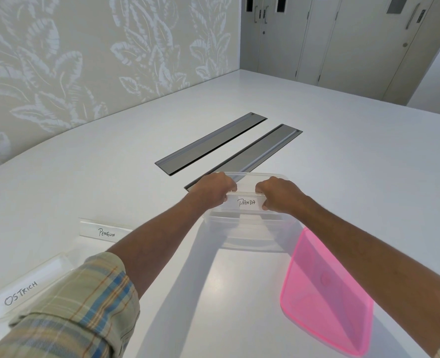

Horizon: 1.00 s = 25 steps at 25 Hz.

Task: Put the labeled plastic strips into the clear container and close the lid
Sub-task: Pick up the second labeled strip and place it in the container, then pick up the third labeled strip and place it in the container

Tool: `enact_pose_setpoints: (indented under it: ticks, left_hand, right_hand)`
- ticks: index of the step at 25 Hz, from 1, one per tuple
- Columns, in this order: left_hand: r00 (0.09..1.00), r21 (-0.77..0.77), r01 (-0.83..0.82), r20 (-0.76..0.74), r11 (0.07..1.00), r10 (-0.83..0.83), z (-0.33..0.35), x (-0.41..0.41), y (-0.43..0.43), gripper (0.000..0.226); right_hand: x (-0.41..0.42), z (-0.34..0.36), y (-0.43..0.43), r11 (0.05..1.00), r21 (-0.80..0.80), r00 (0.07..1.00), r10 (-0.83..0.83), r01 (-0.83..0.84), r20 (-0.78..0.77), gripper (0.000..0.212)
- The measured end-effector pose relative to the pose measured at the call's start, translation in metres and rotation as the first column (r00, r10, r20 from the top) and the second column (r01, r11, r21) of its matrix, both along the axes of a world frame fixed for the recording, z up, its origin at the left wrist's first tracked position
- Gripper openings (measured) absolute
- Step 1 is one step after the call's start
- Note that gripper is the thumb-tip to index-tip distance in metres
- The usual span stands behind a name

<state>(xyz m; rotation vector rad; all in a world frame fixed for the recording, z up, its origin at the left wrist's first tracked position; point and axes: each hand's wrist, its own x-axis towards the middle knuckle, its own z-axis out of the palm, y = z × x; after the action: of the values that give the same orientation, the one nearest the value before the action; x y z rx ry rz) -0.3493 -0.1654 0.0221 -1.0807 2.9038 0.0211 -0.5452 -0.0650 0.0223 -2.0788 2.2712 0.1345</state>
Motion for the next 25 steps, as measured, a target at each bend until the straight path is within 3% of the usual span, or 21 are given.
enact_pose_setpoints:
  ticks: [5,14,18,22,25]
  left_hand:
    - [0.995,-0.021,-0.003,-0.1,1.0,0.0,0.011,0.011,0.006,0.044]
    - [0.959,-0.105,-0.12,-0.27,0.987,0.088,0.054,0.096,0.003,0.035]
    - [0.952,-0.103,-0.235,-0.225,0.967,0.207,0.061,0.165,-0.01,0.033]
    - [0.896,-0.033,-0.375,-0.27,0.927,0.353,0.061,0.24,-0.024,0.041]
    - [0.871,0.035,-0.465,-0.162,0.884,0.465,0.055,0.291,-0.033,0.055]
  right_hand:
    - [0.002,0.009,0.002,0.997,-0.068,0.991,-0.02,0.029,0.131,0.049]
    - [0.054,0.061,0.008,0.955,-0.294,0.965,0.048,0.031,0.258,0.02]
    - [0.101,0.081,0.003,0.93,-0.369,0.936,0.137,-0.008,0.324,0.014]
    - [0.154,0.089,-0.014,0.938,-0.343,0.9,0.192,-0.051,0.391,0.02]
    - [0.194,0.085,-0.027,0.946,-0.306,0.886,0.233,-0.111,0.401,0.024]
